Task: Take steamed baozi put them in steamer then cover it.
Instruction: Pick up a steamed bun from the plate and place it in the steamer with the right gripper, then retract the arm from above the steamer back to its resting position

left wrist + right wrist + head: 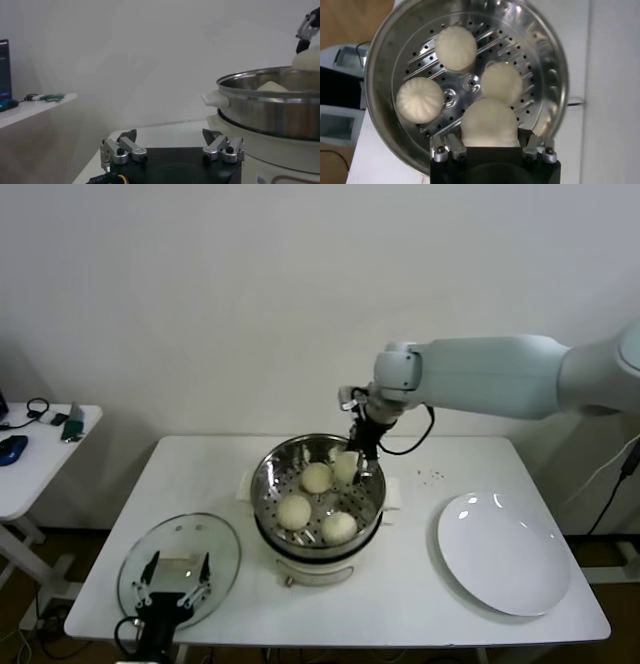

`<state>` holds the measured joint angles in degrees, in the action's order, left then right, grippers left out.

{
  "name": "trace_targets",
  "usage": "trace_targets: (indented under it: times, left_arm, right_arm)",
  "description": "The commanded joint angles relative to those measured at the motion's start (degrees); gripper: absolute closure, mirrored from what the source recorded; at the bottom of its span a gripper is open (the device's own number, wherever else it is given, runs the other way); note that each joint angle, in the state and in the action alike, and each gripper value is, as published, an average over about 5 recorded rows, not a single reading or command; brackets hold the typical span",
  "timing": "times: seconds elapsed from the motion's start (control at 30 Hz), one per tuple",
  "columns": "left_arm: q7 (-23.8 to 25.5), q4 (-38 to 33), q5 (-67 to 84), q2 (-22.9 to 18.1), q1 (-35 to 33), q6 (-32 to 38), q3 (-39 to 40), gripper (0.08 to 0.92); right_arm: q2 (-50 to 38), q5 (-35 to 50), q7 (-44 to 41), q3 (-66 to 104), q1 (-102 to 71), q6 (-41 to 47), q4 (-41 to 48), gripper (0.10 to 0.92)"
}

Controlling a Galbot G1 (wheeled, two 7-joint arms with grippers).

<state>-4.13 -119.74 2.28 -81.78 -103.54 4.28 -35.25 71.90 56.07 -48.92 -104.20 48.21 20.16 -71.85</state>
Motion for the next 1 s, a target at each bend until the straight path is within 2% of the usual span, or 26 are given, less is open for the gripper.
trace_targets:
  times: [0.03, 0.57, 0.77, 1.0]
  left_arm:
    - [0.0, 0.5, 0.1, -0.2, 1.2, -0.3, 0.2, 0.177]
    - [0.1, 1.4, 0.2, 0.0, 1.8, -0.4, 0.4, 0.177]
    - [0.1, 1.4, 0.2, 0.1, 1.8, -0.4, 0.4, 0.177]
    - [0.1, 1.4, 0.1, 0.2, 1.9, -0.4, 0.2, 0.177]
  right_arm:
    - [3.2, -2.8, 0.5, -2.2, -2.9, 0.4, -0.3, 0.313]
    - [2.1, -4.8, 0.9, -1.6, -4.1, 1.0, -0.2, 0.304]
    - [1.4, -4.8, 0.2, -0.9, -3.6, 1.1, -0.4, 0.216]
    - [-0.9, -3.3, -1.4, 1.6, -1.1, 0.1, -0.3, 0.203]
